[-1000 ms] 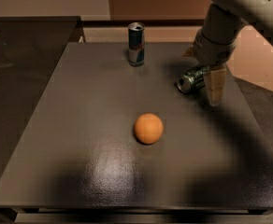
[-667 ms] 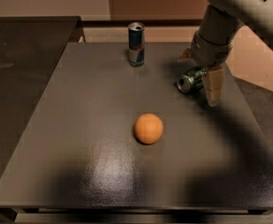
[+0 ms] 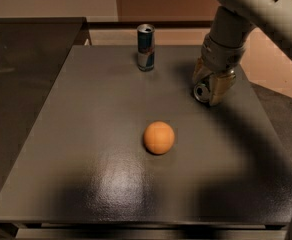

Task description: Place green can upright

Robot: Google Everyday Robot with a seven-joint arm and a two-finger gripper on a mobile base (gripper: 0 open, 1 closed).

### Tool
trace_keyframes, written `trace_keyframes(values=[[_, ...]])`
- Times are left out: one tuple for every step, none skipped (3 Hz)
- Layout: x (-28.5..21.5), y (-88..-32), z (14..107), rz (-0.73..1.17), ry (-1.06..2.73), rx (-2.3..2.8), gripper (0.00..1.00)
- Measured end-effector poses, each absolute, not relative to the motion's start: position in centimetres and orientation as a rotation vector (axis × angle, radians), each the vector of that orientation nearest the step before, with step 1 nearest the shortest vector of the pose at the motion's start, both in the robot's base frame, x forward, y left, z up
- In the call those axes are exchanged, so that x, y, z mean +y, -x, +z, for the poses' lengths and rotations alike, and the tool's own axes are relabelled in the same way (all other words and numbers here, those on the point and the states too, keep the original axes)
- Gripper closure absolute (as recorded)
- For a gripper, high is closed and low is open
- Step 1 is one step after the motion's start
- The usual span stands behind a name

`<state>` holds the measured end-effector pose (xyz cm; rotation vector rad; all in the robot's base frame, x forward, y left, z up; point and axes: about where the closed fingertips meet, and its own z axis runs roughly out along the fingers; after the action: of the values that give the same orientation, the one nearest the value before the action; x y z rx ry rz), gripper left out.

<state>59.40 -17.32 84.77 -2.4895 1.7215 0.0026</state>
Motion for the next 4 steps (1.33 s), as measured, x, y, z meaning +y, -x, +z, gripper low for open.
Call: trace_keyframes(values=[[-17.2, -59.5, 85.0, 0.005, 2.487, 1.717, 0.64], [-16.8, -59.8, 86.4, 0.035, 2.406, 1.742, 0.87], [-15.9, -60.2, 88.7, 0.098, 2.257, 1.791, 1.0], [-15.2, -60.4, 90.9, 0.192, 2.096, 1.832, 1.0]])
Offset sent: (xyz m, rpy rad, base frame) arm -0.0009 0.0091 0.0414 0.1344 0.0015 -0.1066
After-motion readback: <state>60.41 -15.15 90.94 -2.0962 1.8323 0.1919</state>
